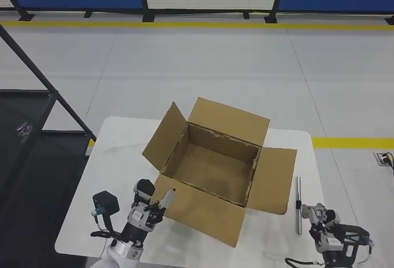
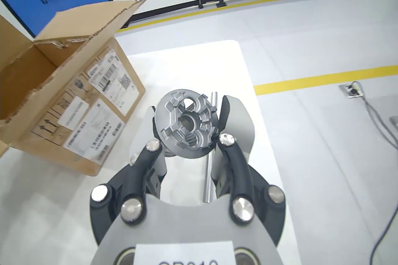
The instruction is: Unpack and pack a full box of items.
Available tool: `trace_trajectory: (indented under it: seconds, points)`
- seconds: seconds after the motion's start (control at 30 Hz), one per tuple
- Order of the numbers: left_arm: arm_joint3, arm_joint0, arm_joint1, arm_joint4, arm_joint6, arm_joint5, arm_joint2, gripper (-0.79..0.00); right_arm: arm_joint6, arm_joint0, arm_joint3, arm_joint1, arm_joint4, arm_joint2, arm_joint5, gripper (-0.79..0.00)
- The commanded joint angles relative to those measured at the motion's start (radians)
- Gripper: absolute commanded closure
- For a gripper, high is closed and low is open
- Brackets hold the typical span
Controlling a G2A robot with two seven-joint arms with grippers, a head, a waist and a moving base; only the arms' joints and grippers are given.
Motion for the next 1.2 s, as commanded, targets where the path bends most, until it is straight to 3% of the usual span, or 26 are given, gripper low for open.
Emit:
trace_trajectory:
  seconds: [0.0, 0.27, 0.73, 0.77, 0.83, 0.93, 1.0, 1.1, 1.17]
  points:
    - [0.006, -0.003, -0.002, 0.011, 0.005, 0.004, 0.017, -0.785, -0.013, 0.008, 0.025, -0.002, -0.056, -0.020, 0.071, 0.000]
    - [0.020, -0.007, -0.008, 0.030, 0.029, 0.014, 0.045, -0.785, 0.056, 0.102, 0.136, -0.015, -0.213, -0.091, 0.347, 0.000]
    - [0.033, 0.006, -0.015, 0.022, 0.065, 0.010, 0.042, -0.785, 0.220, 0.258, 0.296, -0.016, -0.299, -0.100, 0.423, 0.000]
    - [0.034, 0.005, -0.015, 0.022, 0.065, 0.010, 0.042, -0.785, 0.222, 0.262, 0.302, -0.017, -0.298, -0.099, 0.424, -0.071]
    - [0.035, 0.003, -0.016, 0.021, 0.062, 0.010, 0.044, -0.785, 0.225, 0.267, 0.310, -0.017, -0.299, -0.099, 0.421, -0.299]
    - [0.038, -0.001, -0.017, 0.024, 0.058, 0.010, 0.046, -0.785, 0.221, 0.267, 0.319, -0.017, -0.295, -0.098, 0.418, -0.425]
    - [0.041, -0.004, -0.018, 0.025, 0.055, 0.012, 0.047, -0.785, 0.218, 0.265, 0.323, -0.018, -0.292, -0.099, 0.416, -0.637]
    - [0.043, -0.007, -0.019, 0.023, 0.052, 0.014, 0.046, -0.785, 0.211, 0.266, 0.327, -0.019, -0.280, -0.099, 0.412, -0.665]
    - [0.043, -0.008, -0.020, 0.025, 0.049, 0.014, 0.045, -0.785, 0.201, 0.265, 0.330, -0.019, -0.270, -0.096, 0.405, -0.733]
